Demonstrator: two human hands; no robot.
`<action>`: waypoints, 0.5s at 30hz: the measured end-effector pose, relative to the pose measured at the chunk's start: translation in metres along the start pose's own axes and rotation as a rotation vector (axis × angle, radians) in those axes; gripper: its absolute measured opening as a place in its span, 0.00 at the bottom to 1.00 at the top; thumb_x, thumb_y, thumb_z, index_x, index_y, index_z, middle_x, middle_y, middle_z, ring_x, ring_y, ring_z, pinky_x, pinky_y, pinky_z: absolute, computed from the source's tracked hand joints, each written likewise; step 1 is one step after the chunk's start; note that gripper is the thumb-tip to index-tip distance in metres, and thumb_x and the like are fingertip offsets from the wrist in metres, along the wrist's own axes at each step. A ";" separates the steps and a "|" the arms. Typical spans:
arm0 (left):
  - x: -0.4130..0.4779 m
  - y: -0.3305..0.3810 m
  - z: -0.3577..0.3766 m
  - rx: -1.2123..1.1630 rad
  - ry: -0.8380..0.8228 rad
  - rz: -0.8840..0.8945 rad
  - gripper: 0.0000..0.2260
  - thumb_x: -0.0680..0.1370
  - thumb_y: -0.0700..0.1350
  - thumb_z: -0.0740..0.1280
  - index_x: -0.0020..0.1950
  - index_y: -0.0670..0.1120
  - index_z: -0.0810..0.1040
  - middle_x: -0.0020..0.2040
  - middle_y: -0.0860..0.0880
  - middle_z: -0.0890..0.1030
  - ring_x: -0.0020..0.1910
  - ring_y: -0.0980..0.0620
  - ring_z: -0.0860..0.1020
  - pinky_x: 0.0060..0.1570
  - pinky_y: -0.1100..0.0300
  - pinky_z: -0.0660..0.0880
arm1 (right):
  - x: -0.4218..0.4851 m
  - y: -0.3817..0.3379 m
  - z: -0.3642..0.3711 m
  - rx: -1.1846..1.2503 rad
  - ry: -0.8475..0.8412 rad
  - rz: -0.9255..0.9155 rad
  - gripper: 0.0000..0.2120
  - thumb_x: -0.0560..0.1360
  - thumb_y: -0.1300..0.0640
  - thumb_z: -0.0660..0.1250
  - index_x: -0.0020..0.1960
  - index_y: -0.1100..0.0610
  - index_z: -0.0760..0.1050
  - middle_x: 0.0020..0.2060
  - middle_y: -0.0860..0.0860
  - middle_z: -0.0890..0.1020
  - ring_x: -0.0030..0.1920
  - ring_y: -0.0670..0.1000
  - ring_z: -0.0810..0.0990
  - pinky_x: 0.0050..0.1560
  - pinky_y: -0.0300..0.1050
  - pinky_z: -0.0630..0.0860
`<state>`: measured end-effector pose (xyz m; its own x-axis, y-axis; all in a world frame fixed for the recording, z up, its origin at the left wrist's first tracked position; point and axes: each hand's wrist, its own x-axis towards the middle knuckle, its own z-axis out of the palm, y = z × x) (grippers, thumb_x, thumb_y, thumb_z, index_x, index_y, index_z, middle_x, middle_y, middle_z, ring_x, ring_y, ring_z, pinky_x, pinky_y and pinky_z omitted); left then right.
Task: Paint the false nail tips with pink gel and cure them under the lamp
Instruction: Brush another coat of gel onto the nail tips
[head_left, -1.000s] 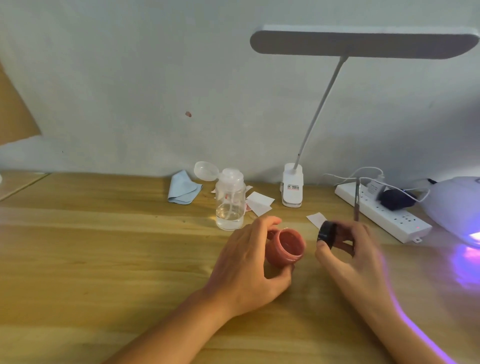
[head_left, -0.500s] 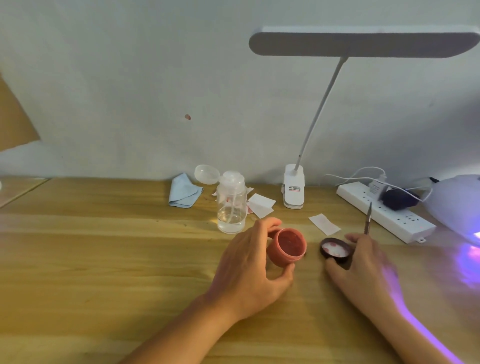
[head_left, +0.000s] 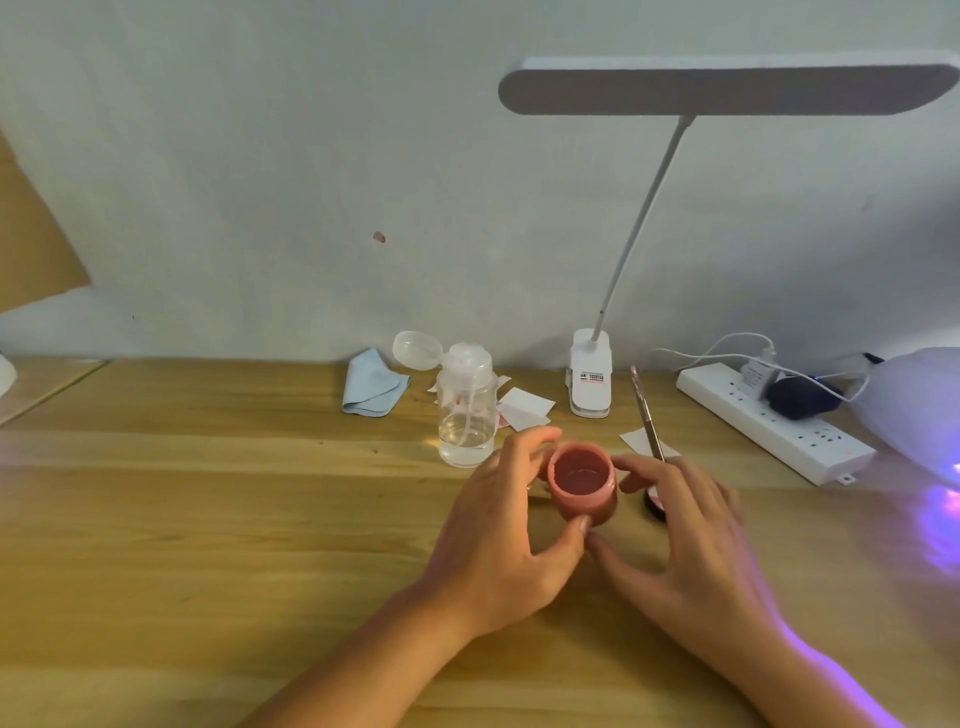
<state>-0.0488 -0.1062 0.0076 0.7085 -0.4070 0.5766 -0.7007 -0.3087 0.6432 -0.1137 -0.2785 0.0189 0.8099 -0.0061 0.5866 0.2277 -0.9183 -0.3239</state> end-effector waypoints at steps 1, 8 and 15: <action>-0.001 0.001 0.000 -0.016 -0.018 0.008 0.28 0.72 0.50 0.70 0.69 0.56 0.62 0.64 0.58 0.77 0.66 0.60 0.74 0.65 0.54 0.71 | 0.000 0.000 0.001 -0.012 0.000 -0.012 0.29 0.65 0.46 0.75 0.62 0.56 0.75 0.48 0.46 0.78 0.51 0.47 0.76 0.57 0.53 0.71; -0.005 0.008 -0.001 -0.008 -0.141 0.040 0.28 0.73 0.48 0.66 0.70 0.55 0.59 0.71 0.57 0.73 0.70 0.63 0.70 0.68 0.58 0.68 | -0.001 -0.003 0.001 -0.045 -0.063 0.061 0.26 0.66 0.37 0.65 0.57 0.53 0.70 0.49 0.45 0.74 0.51 0.47 0.73 0.58 0.49 0.66; 0.000 -0.004 -0.003 0.118 0.183 -0.038 0.20 0.69 0.42 0.65 0.57 0.57 0.67 0.51 0.60 0.77 0.51 0.59 0.77 0.50 0.59 0.74 | -0.006 -0.006 0.002 -0.139 -0.122 0.310 0.26 0.64 0.35 0.67 0.52 0.49 0.63 0.46 0.46 0.70 0.51 0.49 0.69 0.62 0.53 0.64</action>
<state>-0.0461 -0.1023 0.0069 0.7304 -0.2332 0.6420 -0.6705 -0.4240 0.6089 -0.1191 -0.2722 0.0159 0.8893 -0.2529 0.3810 -0.1075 -0.9254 -0.3635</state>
